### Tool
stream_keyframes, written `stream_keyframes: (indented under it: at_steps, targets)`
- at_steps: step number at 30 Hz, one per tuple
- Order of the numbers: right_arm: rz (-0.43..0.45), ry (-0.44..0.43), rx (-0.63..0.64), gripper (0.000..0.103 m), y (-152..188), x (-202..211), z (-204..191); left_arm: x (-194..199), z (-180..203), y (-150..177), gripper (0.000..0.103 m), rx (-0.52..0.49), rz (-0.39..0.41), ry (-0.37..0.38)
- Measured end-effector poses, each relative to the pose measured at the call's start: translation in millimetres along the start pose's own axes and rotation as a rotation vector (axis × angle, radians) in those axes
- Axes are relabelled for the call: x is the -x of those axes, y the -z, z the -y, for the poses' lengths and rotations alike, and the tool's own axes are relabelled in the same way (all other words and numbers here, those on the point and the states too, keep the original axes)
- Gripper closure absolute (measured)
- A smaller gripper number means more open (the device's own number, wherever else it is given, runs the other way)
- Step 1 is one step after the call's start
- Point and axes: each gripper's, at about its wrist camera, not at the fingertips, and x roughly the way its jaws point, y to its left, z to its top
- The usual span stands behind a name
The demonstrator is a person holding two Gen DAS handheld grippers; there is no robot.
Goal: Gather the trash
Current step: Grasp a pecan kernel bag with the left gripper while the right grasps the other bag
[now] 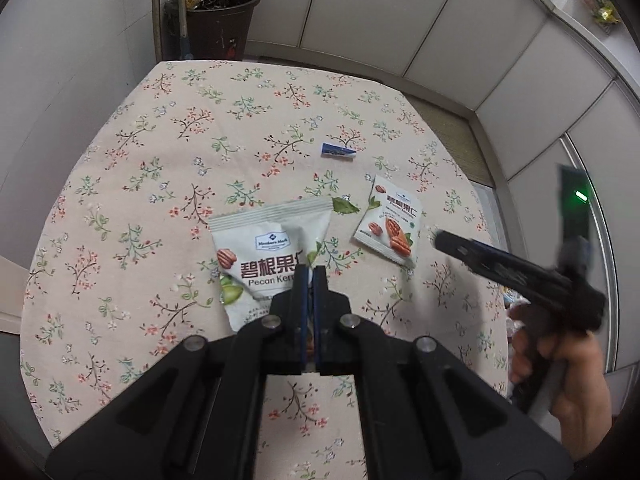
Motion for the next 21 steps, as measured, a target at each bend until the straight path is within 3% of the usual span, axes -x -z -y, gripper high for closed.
stream_keyframes:
  at_steps: [3, 7, 8, 11, 14, 21]
  targets:
    - [-0.023, 0.028, 0.006, 0.036, -9, -27, -12, 5, -1, 2, 0.101, -0.020, 0.003, 0.005]
    - [-0.052, 0.053, -0.011, 0.054, -9, -52, -15, 7, -2, 3, 0.101, -0.030, 0.005, 0.007]
    - [-0.021, 0.072, 0.005, 0.058, -8, -51, -19, 8, -2, 3, 0.101, -0.032, 0.006, 0.008]
    - [-0.015, 0.098, 0.085, 0.083, -4, -58, -33, 8, -1, 3, 0.101, -0.031, 0.011, 0.009]
    - [-0.018, 0.104, 0.132, 0.096, -2, -61, -41, 10, 4, 4, 0.101, -0.037, 0.016, 0.008]
    - [-0.042, -0.007, 0.093, 0.102, 8, -35, -27, 13, 24, 9, 0.101, -0.070, 0.026, 0.029]
